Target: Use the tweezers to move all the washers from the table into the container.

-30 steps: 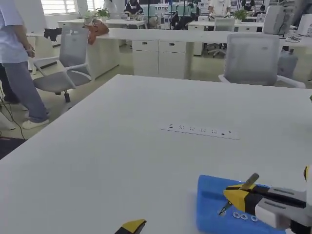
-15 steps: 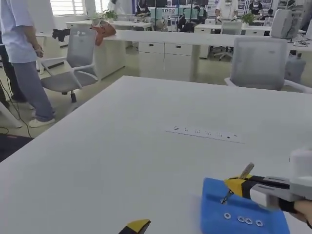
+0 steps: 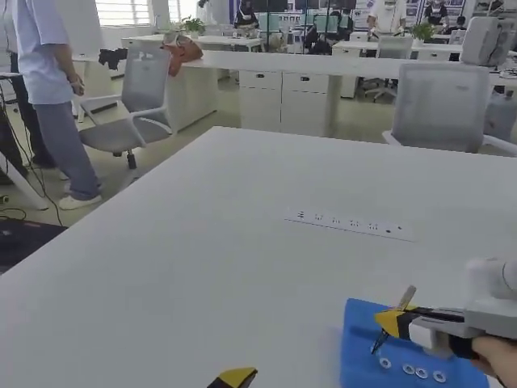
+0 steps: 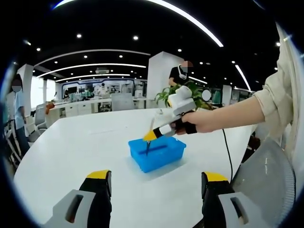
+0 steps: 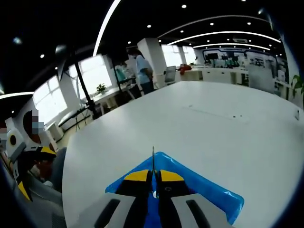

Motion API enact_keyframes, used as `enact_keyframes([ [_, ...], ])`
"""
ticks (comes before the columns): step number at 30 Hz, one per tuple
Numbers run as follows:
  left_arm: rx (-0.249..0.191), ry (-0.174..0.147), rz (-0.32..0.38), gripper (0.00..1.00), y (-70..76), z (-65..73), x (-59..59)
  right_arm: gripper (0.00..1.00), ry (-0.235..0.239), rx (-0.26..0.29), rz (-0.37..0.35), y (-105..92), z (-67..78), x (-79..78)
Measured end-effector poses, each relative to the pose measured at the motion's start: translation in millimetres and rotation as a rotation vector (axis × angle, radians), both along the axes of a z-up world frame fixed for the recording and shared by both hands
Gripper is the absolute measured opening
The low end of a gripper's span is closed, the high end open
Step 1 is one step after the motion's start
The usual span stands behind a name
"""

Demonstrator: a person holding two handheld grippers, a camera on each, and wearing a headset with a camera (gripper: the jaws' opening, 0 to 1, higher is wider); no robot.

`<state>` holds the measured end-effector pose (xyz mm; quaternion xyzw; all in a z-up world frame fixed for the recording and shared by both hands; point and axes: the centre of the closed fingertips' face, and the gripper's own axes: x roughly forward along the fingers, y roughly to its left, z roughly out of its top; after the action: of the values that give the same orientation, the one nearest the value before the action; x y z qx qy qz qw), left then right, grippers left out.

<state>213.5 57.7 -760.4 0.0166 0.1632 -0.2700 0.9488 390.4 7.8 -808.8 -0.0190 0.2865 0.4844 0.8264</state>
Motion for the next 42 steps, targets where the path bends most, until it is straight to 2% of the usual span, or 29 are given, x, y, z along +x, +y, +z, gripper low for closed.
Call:
enact_keyframes([
  [4,-0.010,0.000,-0.003,0.79,-0.3,0.9,-0.2,0.02,-0.002,-0.030,0.012,-3.7,-5.8,0.3],
  [8,-0.049,-0.009,0.002,0.78,1.4,6.7,0.4,0.02,-0.007,-0.036,0.016,-4.4,-5.1,5.5],
  [9,-0.070,-0.008,0.006,0.78,1.4,8.6,0.8,0.02,-0.006,-0.036,0.014,-4.1,-4.3,6.9],
  [11,-0.081,0.000,0.008,0.78,2.2,8.8,1.5,0.02,-0.015,-0.033,0.020,-2.0,-1.9,7.5],
  [17,-0.086,-0.006,-0.004,0.77,-0.1,13.8,0.0,0.03,-0.031,-0.024,0.050,8.4,1.2,7.0],
  [20,-0.089,-0.003,-0.011,0.76,0.0,16.4,-1.1,0.03,-0.062,-0.101,0.081,9.1,-8.5,7.2],
  [25,-0.080,-0.013,-0.015,0.76,3.9,26.2,-3.4,0.03,-0.051,-0.099,0.105,10.5,-11.8,5.0],
  [28,-0.129,-0.013,0.001,0.75,9.5,35.4,-3.2,0.03,-0.051,-0.099,0.109,9.6,-12.4,5.2],
  [31,-0.149,-0.014,-0.006,0.72,12.3,40.9,-1.2,0.03,-0.052,-0.096,0.113,7.6,-12.5,5.5],
  [33,-0.151,-0.015,-0.007,0.71,14.6,45.3,3.0,0.04,-0.044,-0.082,0.124,8.0,-10.9,2.8],
  [36,-0.172,-0.025,-0.024,0.67,15.2,57.1,8.5,0.04,-0.065,-0.080,0.130,4.6,-4.9,1.5],
  [39,-0.176,-0.029,-0.064,0.58,12.2,67.9,13.2,0.04,-0.082,-0.032,0.152,4.5,11.4,-7.2],
  [42,-0.172,-0.040,-0.099,0.50,8.0,76.2,19.1,0.04,-0.120,-0.022,0.191,2.3,27.8,-22.0],
])
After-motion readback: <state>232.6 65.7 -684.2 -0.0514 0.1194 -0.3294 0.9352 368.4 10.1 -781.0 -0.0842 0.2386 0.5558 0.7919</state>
